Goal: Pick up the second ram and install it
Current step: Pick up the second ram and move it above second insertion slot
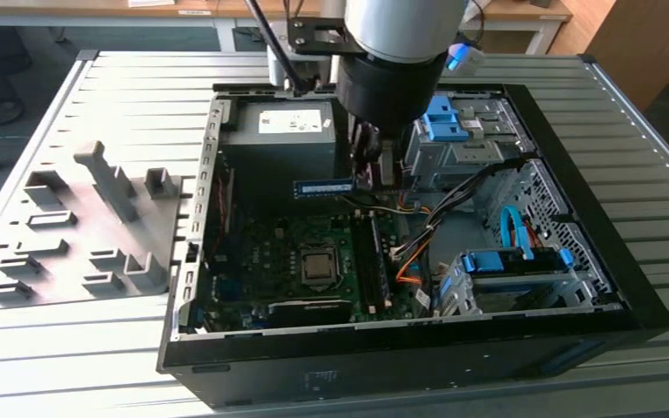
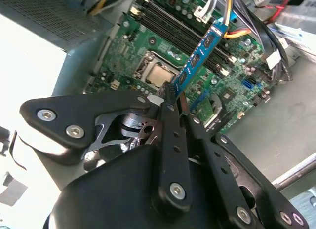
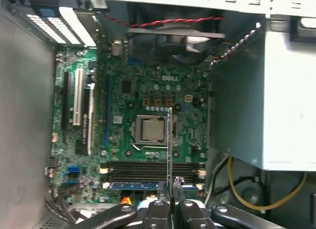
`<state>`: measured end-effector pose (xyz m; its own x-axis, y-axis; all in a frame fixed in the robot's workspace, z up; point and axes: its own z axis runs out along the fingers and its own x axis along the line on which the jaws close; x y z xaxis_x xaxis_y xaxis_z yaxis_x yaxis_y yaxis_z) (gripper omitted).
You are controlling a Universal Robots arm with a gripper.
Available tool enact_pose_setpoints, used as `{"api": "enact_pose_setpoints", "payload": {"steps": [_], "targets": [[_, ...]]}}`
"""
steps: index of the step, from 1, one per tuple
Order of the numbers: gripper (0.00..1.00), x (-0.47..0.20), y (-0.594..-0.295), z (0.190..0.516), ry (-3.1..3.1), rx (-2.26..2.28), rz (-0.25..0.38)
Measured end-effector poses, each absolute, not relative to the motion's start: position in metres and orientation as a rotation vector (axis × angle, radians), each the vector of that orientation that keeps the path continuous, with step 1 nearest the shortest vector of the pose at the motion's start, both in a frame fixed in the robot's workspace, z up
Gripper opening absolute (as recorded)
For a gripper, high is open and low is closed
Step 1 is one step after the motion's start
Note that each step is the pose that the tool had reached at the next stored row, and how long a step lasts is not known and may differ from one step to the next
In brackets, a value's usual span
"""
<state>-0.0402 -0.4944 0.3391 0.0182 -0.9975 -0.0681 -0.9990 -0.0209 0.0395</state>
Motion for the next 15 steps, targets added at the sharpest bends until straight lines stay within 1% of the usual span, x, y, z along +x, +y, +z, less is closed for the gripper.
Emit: {"api": "enact_pose_setpoints", "payload": {"steps": [7, 15], "targets": [[0.14, -0.040, -0.516, 0.332, 2.184, -2.227, 0.119], [0.14, -0.039, -0.517, 0.318, 2.184, -2.227, 0.119]]}}
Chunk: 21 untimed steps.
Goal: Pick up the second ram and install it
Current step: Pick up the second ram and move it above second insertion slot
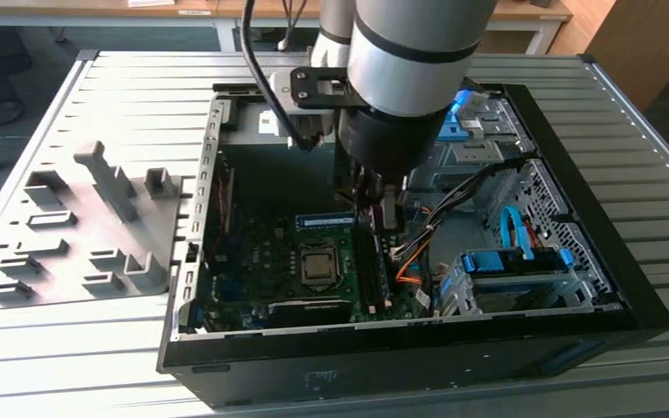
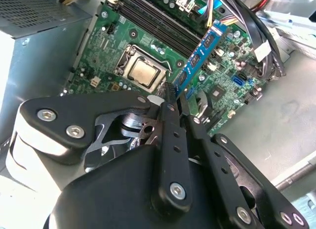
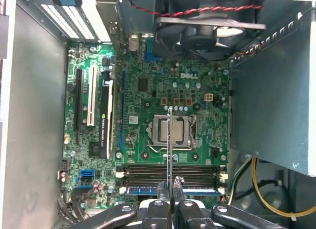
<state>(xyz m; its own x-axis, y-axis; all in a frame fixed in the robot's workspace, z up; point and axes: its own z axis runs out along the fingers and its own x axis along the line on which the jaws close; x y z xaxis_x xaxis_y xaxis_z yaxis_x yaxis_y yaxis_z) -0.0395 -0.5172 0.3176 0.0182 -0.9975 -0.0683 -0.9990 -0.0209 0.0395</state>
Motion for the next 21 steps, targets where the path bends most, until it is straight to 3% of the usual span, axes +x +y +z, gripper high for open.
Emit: {"api": "enact_pose_setpoints", "payload": {"steps": [21], "targets": [[0.14, -0.039, -0.517, 0.298, 2.184, -2.227, 0.119]]}}
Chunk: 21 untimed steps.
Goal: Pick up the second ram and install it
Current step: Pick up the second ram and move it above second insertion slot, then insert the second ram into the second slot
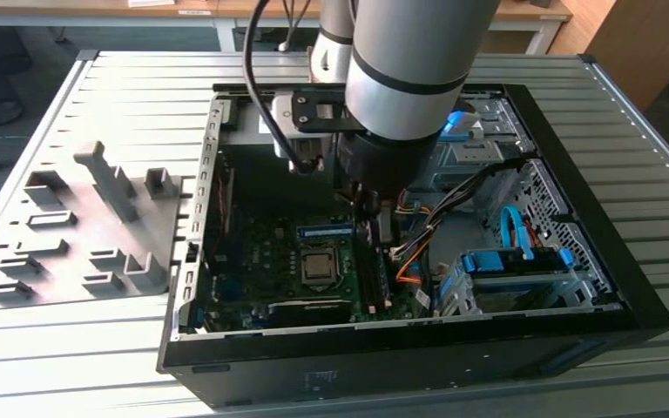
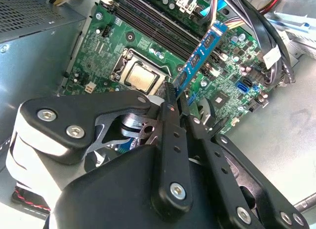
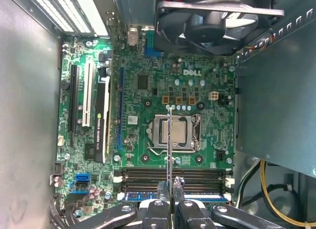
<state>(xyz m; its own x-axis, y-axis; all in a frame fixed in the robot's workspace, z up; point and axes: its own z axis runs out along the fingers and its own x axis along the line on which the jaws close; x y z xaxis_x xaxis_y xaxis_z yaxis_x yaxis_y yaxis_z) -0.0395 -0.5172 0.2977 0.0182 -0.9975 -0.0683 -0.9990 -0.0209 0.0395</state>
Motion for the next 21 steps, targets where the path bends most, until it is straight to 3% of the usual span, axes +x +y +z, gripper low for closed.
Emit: {"api": "enact_pose_setpoints", "payload": {"steps": [21], "targets": [[0.14, -0.0395, -0.5172, 0.2920, 2.185, -2.229, 0.117]]}}
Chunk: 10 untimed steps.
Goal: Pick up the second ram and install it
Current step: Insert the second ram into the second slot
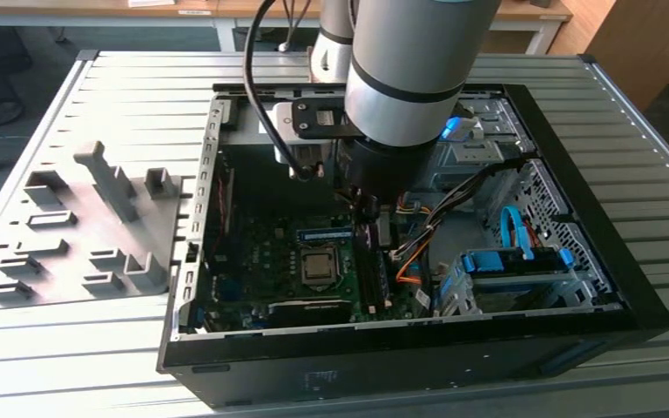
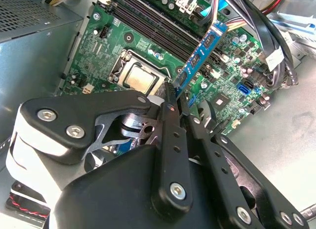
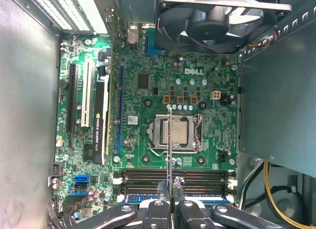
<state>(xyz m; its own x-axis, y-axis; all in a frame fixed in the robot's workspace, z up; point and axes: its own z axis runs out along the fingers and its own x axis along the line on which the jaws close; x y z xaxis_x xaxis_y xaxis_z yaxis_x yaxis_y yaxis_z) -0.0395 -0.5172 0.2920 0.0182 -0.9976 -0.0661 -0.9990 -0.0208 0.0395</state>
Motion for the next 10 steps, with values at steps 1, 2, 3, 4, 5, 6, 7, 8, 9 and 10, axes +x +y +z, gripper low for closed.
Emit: {"api": "enact_pose_setpoints", "payload": {"steps": [1, 2, 3, 4, 5, 6, 7, 8, 9, 10], "targets": [[0.14, -0.0395, -0.5172, 0.2920, 2.186, -2.228, 0.117], [0.14, -0.0395, -0.5172, 0.2920, 2.188, -2.226, 0.117], [0.14, -0.0395, -0.5172, 0.2920, 2.194, -2.220, 0.117], [0.14, -0.0395, -0.5172, 0.2920, 2.202, -2.211, 0.117], [0.14, -0.0395, -0.5172, 0.2920, 2.214, -2.199, 0.116], [0.14, -0.0395, -0.5172, 0.2919, 2.230, -2.182, 0.116], [0.14, -0.0395, -0.5172, 0.2918, 2.248, -2.163, 0.116], [0.14, -0.0395, -0.5172, 0.2917, 2.275, -2.133, 0.116], [0.14, -0.0395, -0.5172, 0.2917, 2.293, -2.112, 0.115], [0.14, -0.0395, -0.5172, 0.2916, 2.312, -2.091, 0.115]]}}
